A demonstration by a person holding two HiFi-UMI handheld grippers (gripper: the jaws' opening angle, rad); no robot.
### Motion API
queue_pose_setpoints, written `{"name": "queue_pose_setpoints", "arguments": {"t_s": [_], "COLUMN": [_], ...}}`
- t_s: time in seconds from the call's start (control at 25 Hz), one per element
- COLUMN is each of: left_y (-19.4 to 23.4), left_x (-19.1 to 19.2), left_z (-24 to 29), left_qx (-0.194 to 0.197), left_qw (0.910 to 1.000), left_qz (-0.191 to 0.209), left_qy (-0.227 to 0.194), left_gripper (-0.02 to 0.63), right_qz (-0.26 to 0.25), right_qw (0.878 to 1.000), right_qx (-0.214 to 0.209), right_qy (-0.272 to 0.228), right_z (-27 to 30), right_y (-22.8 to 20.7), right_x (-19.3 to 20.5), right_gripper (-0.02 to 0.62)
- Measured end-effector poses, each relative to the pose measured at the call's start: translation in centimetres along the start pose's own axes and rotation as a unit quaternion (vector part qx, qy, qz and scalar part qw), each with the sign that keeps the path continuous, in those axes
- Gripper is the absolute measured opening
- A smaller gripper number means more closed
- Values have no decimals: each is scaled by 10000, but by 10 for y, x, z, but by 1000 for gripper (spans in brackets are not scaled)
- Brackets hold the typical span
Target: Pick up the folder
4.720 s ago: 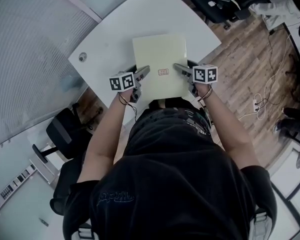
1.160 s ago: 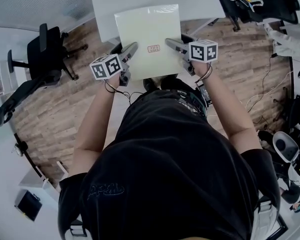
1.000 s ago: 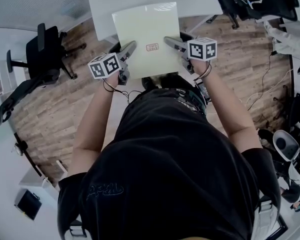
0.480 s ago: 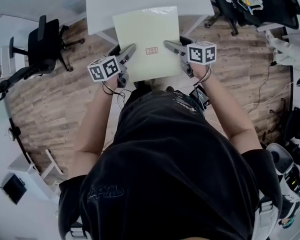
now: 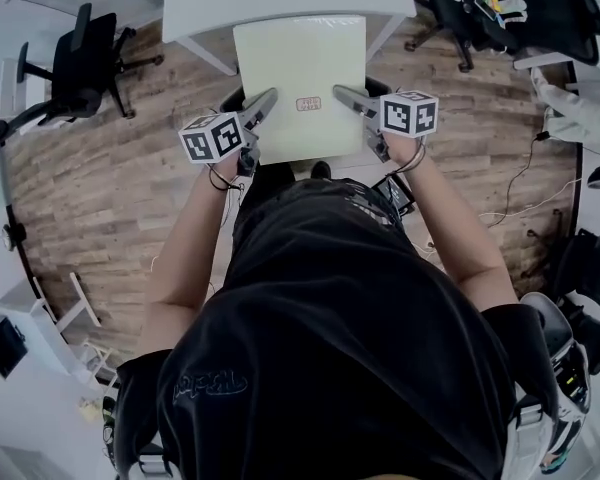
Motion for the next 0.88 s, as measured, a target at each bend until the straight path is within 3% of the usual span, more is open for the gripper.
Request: {"name": "queue_pose_setpoints", "arguments": {"t_s": [0.36, 0.88], "left_y": [-21, -27], "left_x": [33, 39], "left_z": [-9, -15], "left_qx": [-40, -68], "left_qw": [10000, 9999], "left_qz": [-40, -35], "left_qy": [-10, -84], "left_gripper": [336, 336], "right_qz": [-15, -41], "right_qw": [9999, 9999], "right_qx": [-133, -155], "right_qy": [20, -13], "right_z": [-24, -31], "right_y": [3, 8], "right_x": [26, 31], "right_gripper": [330, 330]}}
Point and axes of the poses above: the fingertips, and each gripper's own axes: z forward along the fingers, y to its left, x out of its underside, the point moved 4 cm from there along -z, backward along the fingers, and after that the axes turned 9 degrees about x, right-handed, at the moved point
